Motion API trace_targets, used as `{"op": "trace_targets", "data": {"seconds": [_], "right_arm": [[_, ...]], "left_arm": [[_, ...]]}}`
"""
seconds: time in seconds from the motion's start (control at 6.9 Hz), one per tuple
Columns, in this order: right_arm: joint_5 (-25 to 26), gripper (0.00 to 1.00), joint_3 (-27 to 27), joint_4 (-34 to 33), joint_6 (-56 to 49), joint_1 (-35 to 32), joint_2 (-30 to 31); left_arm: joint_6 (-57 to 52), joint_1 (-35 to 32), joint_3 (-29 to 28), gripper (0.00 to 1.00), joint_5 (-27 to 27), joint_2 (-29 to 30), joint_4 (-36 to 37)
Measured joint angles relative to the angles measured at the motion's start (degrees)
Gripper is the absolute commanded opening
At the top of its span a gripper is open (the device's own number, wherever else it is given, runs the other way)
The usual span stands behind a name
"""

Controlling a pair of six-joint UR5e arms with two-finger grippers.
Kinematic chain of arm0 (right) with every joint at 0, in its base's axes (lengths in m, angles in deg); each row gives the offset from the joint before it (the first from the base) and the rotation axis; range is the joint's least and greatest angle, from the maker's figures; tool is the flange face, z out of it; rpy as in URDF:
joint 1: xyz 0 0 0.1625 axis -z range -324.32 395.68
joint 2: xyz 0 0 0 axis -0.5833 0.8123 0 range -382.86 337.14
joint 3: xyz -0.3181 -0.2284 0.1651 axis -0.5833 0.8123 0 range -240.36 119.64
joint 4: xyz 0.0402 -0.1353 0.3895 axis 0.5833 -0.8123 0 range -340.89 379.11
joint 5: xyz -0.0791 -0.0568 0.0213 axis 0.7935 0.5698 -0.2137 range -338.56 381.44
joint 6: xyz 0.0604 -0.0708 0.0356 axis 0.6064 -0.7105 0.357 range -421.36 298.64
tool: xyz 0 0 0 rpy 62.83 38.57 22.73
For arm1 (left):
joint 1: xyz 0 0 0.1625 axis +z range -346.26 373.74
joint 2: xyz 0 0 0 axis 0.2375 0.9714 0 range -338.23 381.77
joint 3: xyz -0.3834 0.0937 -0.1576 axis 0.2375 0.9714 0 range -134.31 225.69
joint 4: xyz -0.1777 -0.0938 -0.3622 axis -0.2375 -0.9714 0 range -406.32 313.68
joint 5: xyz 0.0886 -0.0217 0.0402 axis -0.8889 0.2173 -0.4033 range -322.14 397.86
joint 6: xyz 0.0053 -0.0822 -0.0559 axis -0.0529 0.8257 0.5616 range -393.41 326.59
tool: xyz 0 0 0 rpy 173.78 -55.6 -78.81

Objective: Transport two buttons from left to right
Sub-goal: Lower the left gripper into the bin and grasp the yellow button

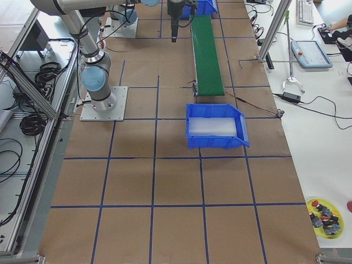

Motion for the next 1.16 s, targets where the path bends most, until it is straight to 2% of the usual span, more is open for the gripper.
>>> {"op": "trace_targets", "data": {"seconds": [0.14, 0.43, 0.58, 0.87, 1.01, 1.16], "right_arm": [[0.00, 1.00, 0.00, 0.00, 0.00, 0.00, 0.00], [-0.06, 1.00, 0.00, 0.00, 0.00, 0.00, 0.00], [-0.08, 1.00, 0.00, 0.00, 0.00, 0.00, 0.00], [-0.09, 1.00, 0.00, 0.00, 0.00, 0.00, 0.00], [-0.09, 1.00, 0.00, 0.00, 0.00, 0.00, 0.00], [-0.09, 1.00, 0.00, 0.00, 0.00, 0.00, 0.00]], "left_arm": [[0.09, 0.02, 0.02, 0.47, -0.15, 0.10, -0.16], [0.25, 0.04, 0.01, 0.09, -0.51, 0.28, -0.69], [0.41, 0.02, -0.24, 0.04, -0.60, 0.37, -0.84], [0.78, -0.08, -1.90, 0.03, -0.73, -0.44, -3.08], [0.81, -0.14, -4.50, 0.03, -0.67, -1.56, -7.14], [0.81, -0.22, -8.82, 0.03, -0.68, -2.85, -14.21]]}}
